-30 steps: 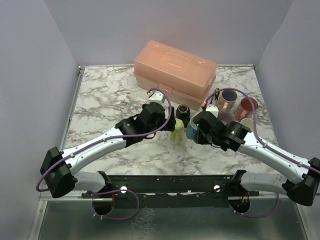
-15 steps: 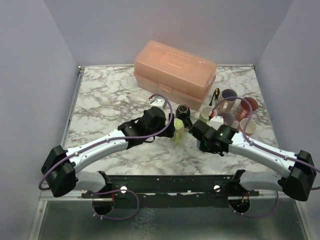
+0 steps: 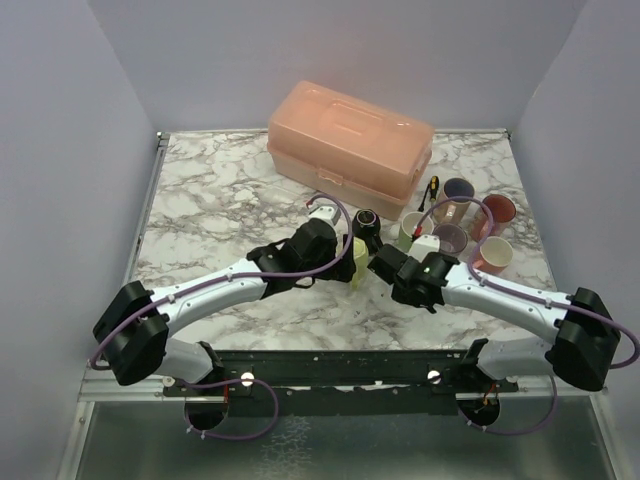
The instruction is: Turn the mug right side up
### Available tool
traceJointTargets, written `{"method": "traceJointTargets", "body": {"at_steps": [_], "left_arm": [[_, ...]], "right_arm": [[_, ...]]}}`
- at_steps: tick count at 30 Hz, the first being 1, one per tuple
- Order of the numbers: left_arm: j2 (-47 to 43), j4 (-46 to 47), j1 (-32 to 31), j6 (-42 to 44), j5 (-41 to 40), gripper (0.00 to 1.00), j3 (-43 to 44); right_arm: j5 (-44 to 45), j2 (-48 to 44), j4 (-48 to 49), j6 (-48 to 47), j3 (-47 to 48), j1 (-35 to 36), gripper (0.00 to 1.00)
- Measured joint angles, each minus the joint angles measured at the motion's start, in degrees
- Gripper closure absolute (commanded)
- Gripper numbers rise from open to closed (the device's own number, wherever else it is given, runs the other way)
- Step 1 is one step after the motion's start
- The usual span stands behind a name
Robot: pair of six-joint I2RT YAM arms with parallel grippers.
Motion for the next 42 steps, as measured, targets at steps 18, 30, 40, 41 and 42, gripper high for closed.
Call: {"method": "traceJointTargets", "body": {"at_steps": [18, 30, 40, 41, 42], "left_arm": [[5.62, 2.19, -0.66, -0.68, 1.36, 0.12, 0.00], [11.65, 2.51, -1.25, -1.44, -1.01, 0.28, 2.58], [11.93, -0.44, -1.57, -2.08, -10.36, 0.46, 3.02], [11.93, -0.74, -1.57, -2.05, -10.88, 0.46, 3.02], [11.93, -1.20, -1.57, -2.05, -11.50, 0.46, 3.02]], "right_arm": [[0.46, -5.22, 1.68, 0.00, 3.10, 0.15, 0.44], [2.14, -13.66, -2.23, 2.56, 3.28, 0.15, 0.44], [2.14, -14.62, -3.82, 3.82, 3.28, 0.15, 0.44], [2.14, -14.73, -3.91, 3.82, 3.28, 0.15, 0.44], [2.14, -14.84, -4.00, 3.82, 3.28, 0.15, 0.44]]}}
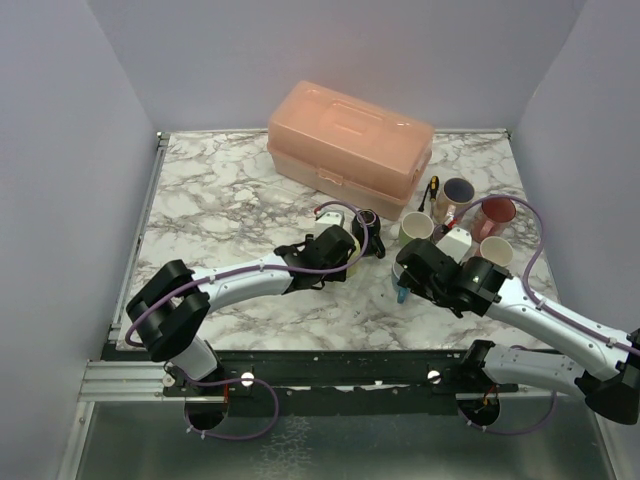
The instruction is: Turn the mug right side up
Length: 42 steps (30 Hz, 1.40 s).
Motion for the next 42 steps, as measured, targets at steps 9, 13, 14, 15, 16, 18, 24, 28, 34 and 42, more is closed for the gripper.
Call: {"method": "traceJointTargets", "body": {"at_steps": [9, 13, 14, 15, 16, 18, 24, 28, 34, 42], "left_arm": [[0.46, -0.31, 0.00, 2.75, 0.20, 0.61, 0.04], [1.86, 0.02, 0.00, 4.66, 1.09, 0.64, 0.87], [2.10, 0.22, 0.00, 5.20, 1.29, 0.65, 1.01], [2.36, 0.26, 0.00, 5.55, 1.49, 0.67, 1.18], [2.73, 0.37, 0.00, 6.03, 1.68, 0.71, 1.40], [3.28, 0.70, 0.00, 6.69, 2.10, 0.80, 1.62], [3.52, 1.53, 0.02, 8.15, 2.56, 1.00, 1.62], [3.52, 1.62, 0.00, 8.70, 2.54, 1.00, 1.60], [1.97, 1.62, 0.00, 10.12, 2.54, 1.00, 0.90], [-7.52, 1.49, 0.13, 13.44, 1.31, 1.00, 0.76]], "right_arm": [[-0.02, -0.02, 0.02, -0.02, 0.00, 0.00, 0.44], [-0.02, 0.00, 0.02, -0.02, 0.00, 0.00, 0.44], [-0.04, 0.02, 0.02, -0.02, 0.00, 0.00, 0.44], [-0.04, 0.13, 0.00, -0.02, 0.00, 0.00, 0.44], [-0.04, 0.31, -0.02, -0.02, 0.00, 0.00, 0.44], [-0.04, 0.74, -0.09, -0.02, 0.07, 0.00, 0.44], [-0.04, 1.36, -0.26, -0.02, 0.48, 0.00, 0.44], [-0.04, 1.07, -0.17, -0.04, 0.48, 0.00, 0.44], [-0.11, -0.76, 1.22, -0.48, 0.48, 0.00, 0.44], [-1.84, -8.20, 9.46, -4.59, -0.90, 0.00, 0.40]]}}
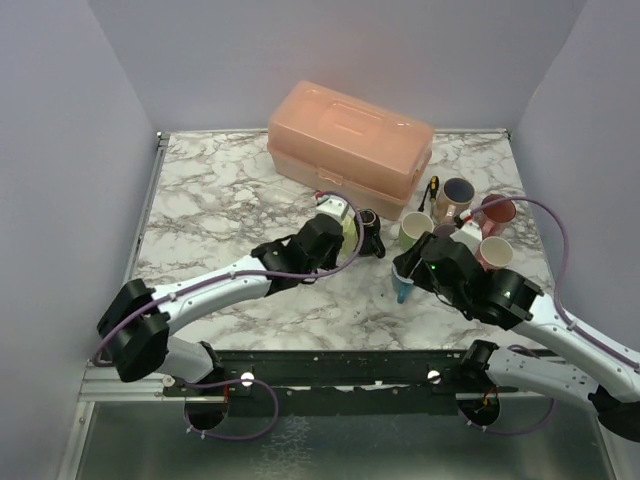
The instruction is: Turn the mug right side up
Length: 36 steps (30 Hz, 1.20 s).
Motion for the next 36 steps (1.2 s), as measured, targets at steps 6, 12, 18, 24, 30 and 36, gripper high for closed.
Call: {"method": "traceJointTargets", "body": {"at_steps": [6, 12, 18, 24, 30, 36], "left_arm": [[-9.53, 1.05, 0.39, 3.02, -0.70, 1.00, 3.54], [-16.00, 6.95, 0.59, 3.63, 3.89, 1.00, 8.13], [-19.89, 13.38, 0.59, 1.14, 10.84, 1.00, 11.52], [-20.24, 19.74, 0.63, -4.35, 21.73, 1.00, 13.31], [-18.14, 26.38, 0.63, -10.75, 34.86, 1.00, 16.13], [-18.08, 30.97, 0.59, -13.75, 41.92, 1.00, 17.35]], "right_arm": [[-2.29, -7.67, 11.52, -4.94, -0.20, 0.00, 0.31], [-9.49, -10.01, 25.29, -12.37, 0.17, 0.00, 0.24], [-20.63, -9.25, 38.29, -19.43, 0.74, 0.00, 0.25], [-31.54, -6.69, 48.78, -23.23, 2.95, 0.00, 0.25], [-38.60, -5.16, 56.33, -24.26, 3.74, 0.00, 0.27], [-41.51, -5.86, 61.68, -24.20, 3.61, 0.00, 0.30]]}}
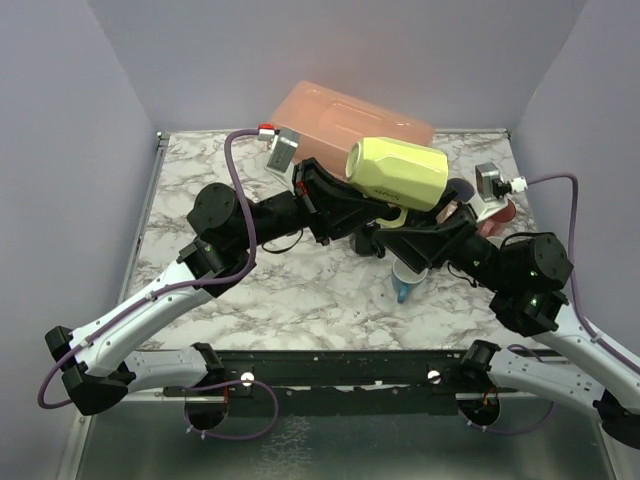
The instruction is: Turn the mug right side up
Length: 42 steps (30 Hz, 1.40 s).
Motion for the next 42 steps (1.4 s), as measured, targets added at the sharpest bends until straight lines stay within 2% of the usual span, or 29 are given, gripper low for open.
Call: {"method": "traceJointTargets", "body": {"at_steps": [6, 13, 16, 19, 21, 28, 32, 35, 39, 42], "left_arm": [[0.00, 2.16, 0.00, -2.64, 2.80, 1.00, 0.20], [0.00, 3.56, 0.00, -4.02, 3.98, 1.00, 0.20], [0.00, 3.61, 0.00, -4.26, 4.07, 1.00, 0.20], [0.02, 3.65, 0.00, -4.46, 4.11, 1.00, 0.20], [0.02, 3.76, 0.11, -4.44, 4.07, 1.00, 0.20], [0.09, 4.42, 0.15, -5.57, 4.09, 1.00, 0.20], [0.11, 5.25, 0.15, -5.95, 3.96, 0.85, 0.20], [0.11, 6.05, 0.15, -6.16, 3.80, 0.70, 0.20], [0.11, 6.54, 0.24, -6.29, 3.41, 0.34, 0.17], [-0.04, 6.40, 0.00, -6.12, 2.71, 0.21, 0.17]], "right_arm": [[-0.48, -1.25, 5.42, 0.11, -0.83, 0.00, 0.33], [-0.83, -0.83, 9.77, 0.46, -1.16, 0.00, 0.47], [-1.27, 0.11, 10.38, 0.68, -1.14, 0.00, 0.61], [-1.73, 1.14, 10.62, 0.98, -0.92, 0.00, 0.83], [-2.05, 1.77, 10.78, 1.31, -0.55, 0.00, 0.93], [-2.14, 1.77, 10.29, 0.72, 0.02, 0.09, 0.99], [-2.19, 2.32, 7.30, -0.85, 2.36, 0.13, 0.99], [-2.23, 2.93, 4.70, -2.23, 4.57, 0.17, 0.99], [-1.86, 2.93, 2.34, -4.48, 5.75, 0.22, 0.99], [0.33, 2.67, -0.15, -5.88, 6.10, 0.20, 0.99]]}}
